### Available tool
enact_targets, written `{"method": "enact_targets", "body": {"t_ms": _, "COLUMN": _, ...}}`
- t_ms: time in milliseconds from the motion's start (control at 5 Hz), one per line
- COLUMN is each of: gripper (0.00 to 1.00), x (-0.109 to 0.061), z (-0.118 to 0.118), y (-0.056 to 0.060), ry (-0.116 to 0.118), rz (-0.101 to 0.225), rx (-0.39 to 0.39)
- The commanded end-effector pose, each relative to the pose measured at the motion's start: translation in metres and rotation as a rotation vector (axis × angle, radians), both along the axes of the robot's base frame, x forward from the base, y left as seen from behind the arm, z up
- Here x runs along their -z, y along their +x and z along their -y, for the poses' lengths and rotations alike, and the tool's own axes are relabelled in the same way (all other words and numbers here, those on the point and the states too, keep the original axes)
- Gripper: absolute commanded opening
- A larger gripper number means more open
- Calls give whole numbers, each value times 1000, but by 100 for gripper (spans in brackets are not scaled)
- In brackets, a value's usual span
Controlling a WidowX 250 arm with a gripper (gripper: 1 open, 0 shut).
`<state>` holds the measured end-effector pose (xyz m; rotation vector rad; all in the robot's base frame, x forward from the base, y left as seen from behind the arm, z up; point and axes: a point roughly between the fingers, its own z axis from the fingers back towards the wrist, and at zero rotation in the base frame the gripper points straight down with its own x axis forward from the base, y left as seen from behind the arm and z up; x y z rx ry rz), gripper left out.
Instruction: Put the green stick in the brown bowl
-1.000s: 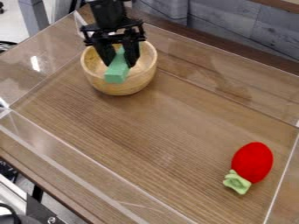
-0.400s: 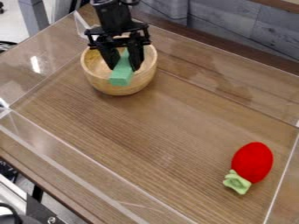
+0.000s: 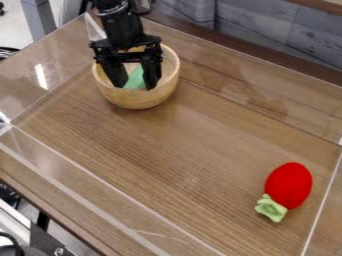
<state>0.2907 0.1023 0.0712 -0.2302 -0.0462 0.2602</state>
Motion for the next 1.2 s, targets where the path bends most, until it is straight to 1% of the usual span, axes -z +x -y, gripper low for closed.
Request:
{"method": "enact_targets", "body": {"t_ms": 0, "gripper": 100, "x": -17, "z": 2, "y": 1, "ry": 45, "rz": 61, "rx": 24}}
{"method": "enact_targets", "body": {"t_ms": 200, "gripper": 100, "x": -24, "z": 27, "y": 5, "ry": 57, "rz": 65, "rx": 58}}
{"method": "enact_targets", "body": {"t_ms": 400, "gripper": 100, "x": -37, "z": 60, "y": 14, "ry": 71, "rz": 84, "rx": 102}}
{"method": "enact_targets", "body": {"t_ms": 600, "gripper": 100, "x": -41, "z": 81, "y": 24, "ry": 80, "rz": 78, "rx": 77}}
{"method": "enact_targets", "body": {"t_ms": 800, "gripper": 100, "x": -47, "z": 93, "y": 31, "ry": 92, "rz": 79, "rx": 44}}
{"method": "enact_targets", "body": {"t_ms": 1000, "gripper": 100, "x": -39, "z": 98, "y": 35, "ry": 108, "rz": 82, "rx": 55}}
